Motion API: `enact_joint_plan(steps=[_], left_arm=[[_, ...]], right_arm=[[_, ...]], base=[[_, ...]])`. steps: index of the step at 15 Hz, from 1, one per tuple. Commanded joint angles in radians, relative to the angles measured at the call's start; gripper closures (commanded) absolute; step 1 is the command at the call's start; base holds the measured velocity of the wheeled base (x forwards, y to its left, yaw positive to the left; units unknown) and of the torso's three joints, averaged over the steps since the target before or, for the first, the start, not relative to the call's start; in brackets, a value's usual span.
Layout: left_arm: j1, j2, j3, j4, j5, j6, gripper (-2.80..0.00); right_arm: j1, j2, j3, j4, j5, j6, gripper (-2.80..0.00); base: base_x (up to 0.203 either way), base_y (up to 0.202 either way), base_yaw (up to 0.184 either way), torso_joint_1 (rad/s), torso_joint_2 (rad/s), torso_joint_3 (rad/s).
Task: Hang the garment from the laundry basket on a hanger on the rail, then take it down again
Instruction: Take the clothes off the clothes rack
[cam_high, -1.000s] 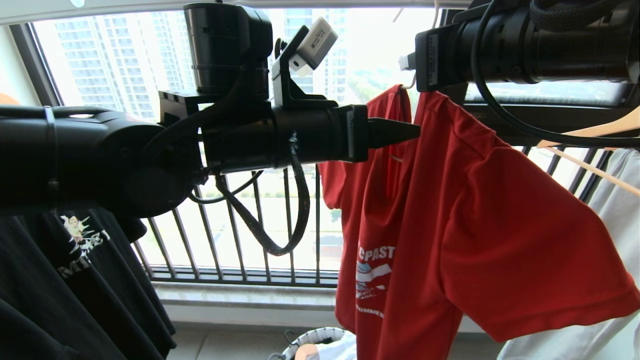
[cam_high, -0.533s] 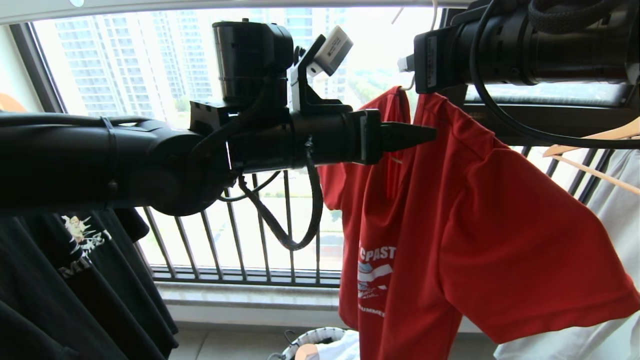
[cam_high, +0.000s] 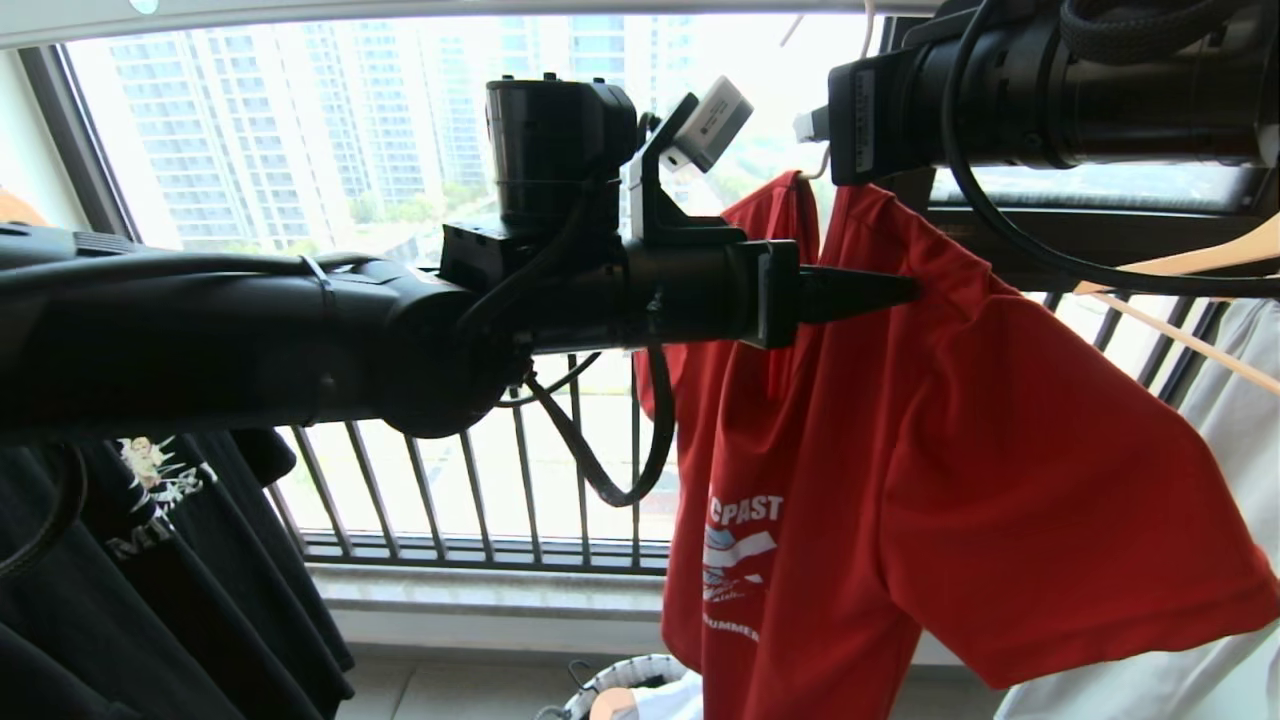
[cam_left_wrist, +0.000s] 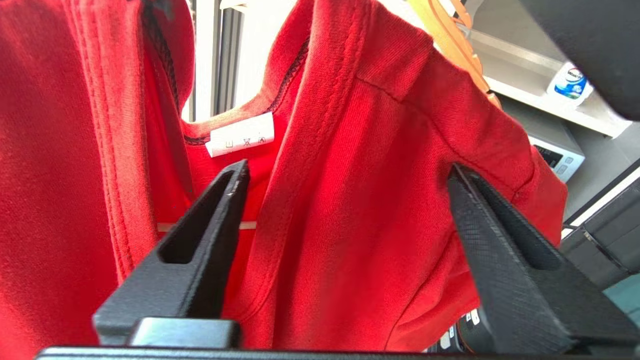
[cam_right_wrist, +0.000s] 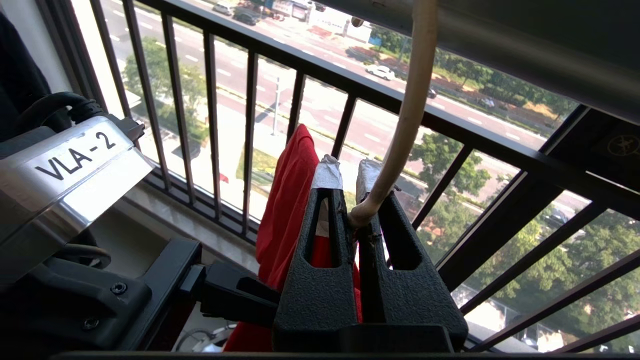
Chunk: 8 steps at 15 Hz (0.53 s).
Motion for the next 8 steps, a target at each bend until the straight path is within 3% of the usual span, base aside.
enact_joint_plan(steps=[1, 8], left_arm=[[-0.002, 0.015, -0.004, -0.002, -0.003, 0.001, 0.0], [-0.008, -0.011, 0.01, -0.003, 0.0, -0.002, 0.0]], right_arm=[[0.0, -0.002, 0.0, 0.001, -0.001, -0.001, 0.0], [-0.001, 0.001, 0.0, 0.001, 0.0, -0.001, 0.0]], base=[[0.0, 0.0, 0.0, 0.0, 0.0, 0.0], [0.0, 0.0, 0.0, 0.0, 0.0, 0.0]])
